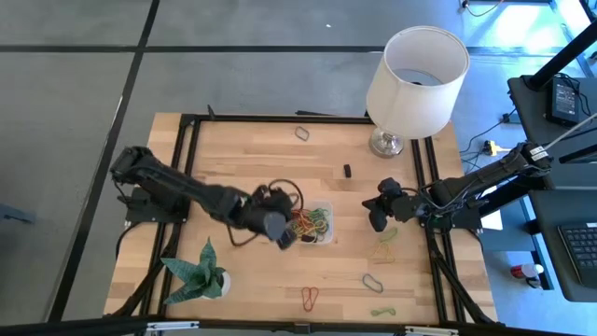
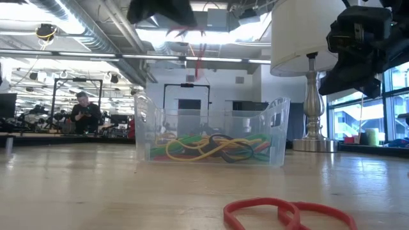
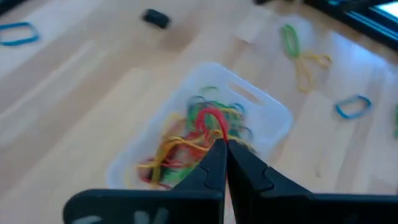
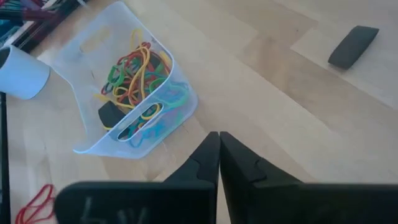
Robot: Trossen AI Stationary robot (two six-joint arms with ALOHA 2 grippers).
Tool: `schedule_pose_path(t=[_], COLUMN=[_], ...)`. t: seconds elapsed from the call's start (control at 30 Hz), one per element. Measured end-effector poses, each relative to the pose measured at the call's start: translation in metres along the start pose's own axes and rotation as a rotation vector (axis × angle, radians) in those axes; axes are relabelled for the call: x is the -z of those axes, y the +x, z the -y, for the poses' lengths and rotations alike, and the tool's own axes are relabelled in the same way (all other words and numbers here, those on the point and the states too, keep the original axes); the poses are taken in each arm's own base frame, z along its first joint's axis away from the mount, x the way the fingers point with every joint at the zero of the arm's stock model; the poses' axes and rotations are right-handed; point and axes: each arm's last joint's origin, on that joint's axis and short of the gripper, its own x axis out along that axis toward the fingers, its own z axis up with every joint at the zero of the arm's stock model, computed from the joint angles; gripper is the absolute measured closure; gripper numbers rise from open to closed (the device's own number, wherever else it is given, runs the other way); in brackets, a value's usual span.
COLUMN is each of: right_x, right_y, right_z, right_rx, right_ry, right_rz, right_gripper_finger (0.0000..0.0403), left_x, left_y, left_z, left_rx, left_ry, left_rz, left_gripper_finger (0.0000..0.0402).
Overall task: Pick and place rubber bands into bin
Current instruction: Put the red rubber band into the transparent bin, then put the blue rubber band into the transparent bin
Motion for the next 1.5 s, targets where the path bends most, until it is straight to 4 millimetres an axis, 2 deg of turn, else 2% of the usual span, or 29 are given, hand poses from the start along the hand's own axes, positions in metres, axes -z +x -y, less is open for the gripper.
schedule_pose_path(t=[0.17, 0.3, 0.5, 0.67, 0.87, 1.13, 1.5], right_x=[0.0, 0.0, 0.0, 0.001, 0.002, 0.002, 0.002], right_y=[0.0, 0.0, 0.0, 0.0, 0.0, 0.0, 0.0], right_z=[0.0, 0.0, 0.0, -0.001, -0.001, -0.001, -0.001], right_rx=[-0.001, -0.004, -0.007, -0.026, -0.041, -0.042, -0.042], right_ry=[0.001, 0.001, 0.006, 0.006, 0.005, 0.004, -0.002], right_rz=[0.0, -0.005, -0.008, -0.036, -0.058, -0.06, -0.059], right_gripper_finger=[0.0386, 0.0386, 0.0386, 0.0386, 0.0386, 0.0386, 0.0386], left_x=[0.018, 0.032, 0.044, 0.042, 0.039, 0.034, 0.03], left_y=[0.006, 0.027, 0.066, 0.086, 0.094, 0.097, 0.1], left_z=[0.035, 0.046, 0.042, 0.031, 0.016, 0.01, 0.004], left_rx=[0.035, 0.002, -0.081, -0.149, -0.236, -0.254, -0.247], left_ry=[0.046, 0.043, 0.0, -0.037, -0.059, -0.104, -0.139], left_rz=[-0.031, -0.067, -0.15, -0.179, -0.228, -0.224, -0.268], left_gripper_finger=[0.04, 0.04, 0.04, 0.04, 0.0399, 0.0394, 0.0319])
